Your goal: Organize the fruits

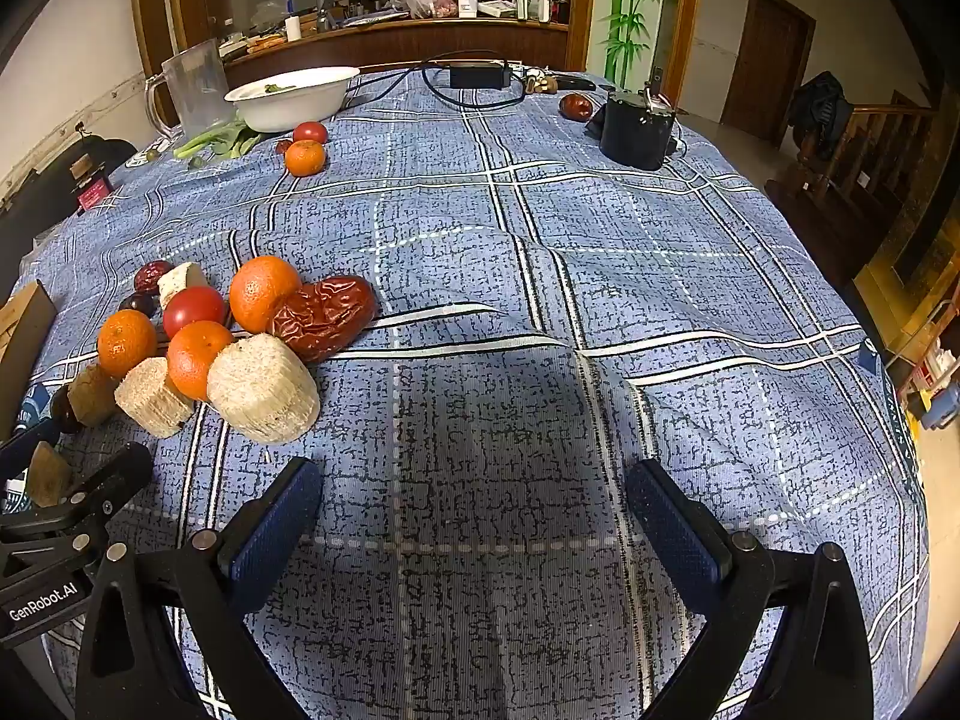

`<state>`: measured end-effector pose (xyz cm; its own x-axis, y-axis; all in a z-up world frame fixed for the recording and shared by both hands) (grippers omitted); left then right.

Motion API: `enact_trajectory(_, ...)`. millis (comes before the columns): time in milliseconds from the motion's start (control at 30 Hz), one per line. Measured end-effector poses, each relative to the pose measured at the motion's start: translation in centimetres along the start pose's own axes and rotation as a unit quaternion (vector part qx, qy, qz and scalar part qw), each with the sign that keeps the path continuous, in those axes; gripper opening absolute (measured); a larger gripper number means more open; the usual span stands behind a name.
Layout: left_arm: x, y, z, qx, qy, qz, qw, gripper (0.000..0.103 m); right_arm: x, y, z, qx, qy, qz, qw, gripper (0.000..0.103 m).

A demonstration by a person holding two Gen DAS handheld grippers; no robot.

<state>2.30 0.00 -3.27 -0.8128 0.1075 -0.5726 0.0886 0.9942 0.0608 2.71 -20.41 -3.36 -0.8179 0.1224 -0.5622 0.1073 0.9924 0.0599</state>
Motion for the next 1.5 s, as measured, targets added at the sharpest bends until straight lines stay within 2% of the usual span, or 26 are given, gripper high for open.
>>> enact_trajectory(867,0.0,0.0,0.0,0.0,0.0,-0.001,1.0,0.103,0.0,0.0,0.0,0.0,0.0,0.0,1.0,0.102)
enact_trajectory(967,0.0,0.1,0.0,0.007,0.013,0.005,0.9999,0.103,0.1,0.0,-0.1,0.001,0.005,0.004,1.0,0.102)
enact_trajectory(1100,-0.2,0.1,0.1,0.015,0.036,0.016,0.9991,0.103,0.2,0.1,-0.1,0.024,0.026,0.034,0.999,0.102)
enact_trajectory(1233,0.5,0.2,-0.9,0.045,0.051,0.02,0.9975,0.101,0.2,0.0,-0.2,0.026,0.026,0.035,0.999,0.102)
enact_trajectory(1300,1.0,0.9,-2.9,0.061,0.033,0.005,0.9976,0.097,0.7,0.0,-0.7,0.032,0.022,0.038,0.999,0.102)
enact_trajectory(1400,1.2,2.3,-7.1,0.04,-0.03,0.001,0.9987,0.097,1.1,0.1,-3.3,0.033,-0.012,0.041,0.999,0.101)
enact_trajectory(1500,1.7,3.6,-11.6,0.014,-0.093,-0.002,0.9956,0.097,1.5,0.5,-6.9,0.024,-0.062,0.046,0.997,0.102)
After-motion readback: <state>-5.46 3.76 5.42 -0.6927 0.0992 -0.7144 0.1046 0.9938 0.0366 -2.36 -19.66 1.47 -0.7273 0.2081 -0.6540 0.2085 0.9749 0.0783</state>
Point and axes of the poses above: each gripper's, at about its wrist camera, not at the fingertips, and z roughly the way its jaws point, y to its left, x to its underside, the point moved 4 cm from there along z, roughly the way its jaws point, and after that the axes turned 6 degrees about z, right-handed, at the moved point
